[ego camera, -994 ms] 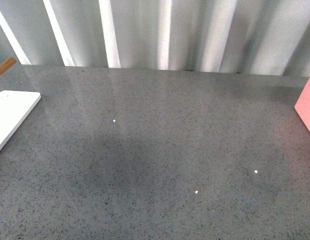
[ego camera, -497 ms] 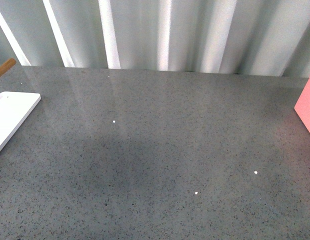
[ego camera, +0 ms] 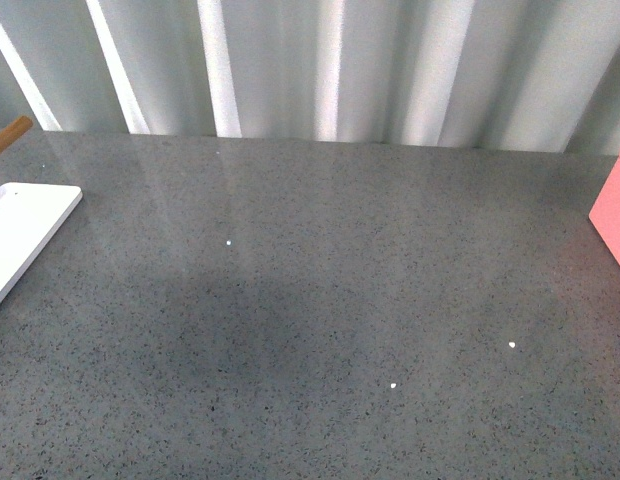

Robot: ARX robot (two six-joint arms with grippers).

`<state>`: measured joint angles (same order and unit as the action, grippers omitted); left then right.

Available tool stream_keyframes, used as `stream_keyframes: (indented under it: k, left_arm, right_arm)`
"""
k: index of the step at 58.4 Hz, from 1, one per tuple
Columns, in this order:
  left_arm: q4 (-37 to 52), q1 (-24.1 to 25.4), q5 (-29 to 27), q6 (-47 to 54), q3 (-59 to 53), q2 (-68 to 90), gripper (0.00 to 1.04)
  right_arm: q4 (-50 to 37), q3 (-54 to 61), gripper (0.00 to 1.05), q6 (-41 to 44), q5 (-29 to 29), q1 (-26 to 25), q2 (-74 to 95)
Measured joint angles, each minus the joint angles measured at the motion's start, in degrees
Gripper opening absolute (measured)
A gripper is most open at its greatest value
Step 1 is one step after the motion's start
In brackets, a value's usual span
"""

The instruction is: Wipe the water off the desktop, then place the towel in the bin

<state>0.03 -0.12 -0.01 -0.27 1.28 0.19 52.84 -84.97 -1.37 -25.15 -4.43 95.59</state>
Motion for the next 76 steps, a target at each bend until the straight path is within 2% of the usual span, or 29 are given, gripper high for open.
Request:
stream_keyframes:
  k: [42,50,76]
  left_arm:
    - [0.00,0.00,0.02,0.00,0.00,0.00,0.98]
    - [0.00,0.00,0.02,0.00,0.00,0.00,0.98]
    - [0.00,0.00,0.02,0.00,0.00,0.00,0.98]
  right_arm:
    - [-6.08,12.50,0.06,7.39,0.39,-5.99,-6.64]
    - [-5.97,13.09,0.32,7.58,-0.02,-6.05,-6.64]
    - [-5.97,13.09,0.98,7.56,-0.20,-6.21,-6.67]
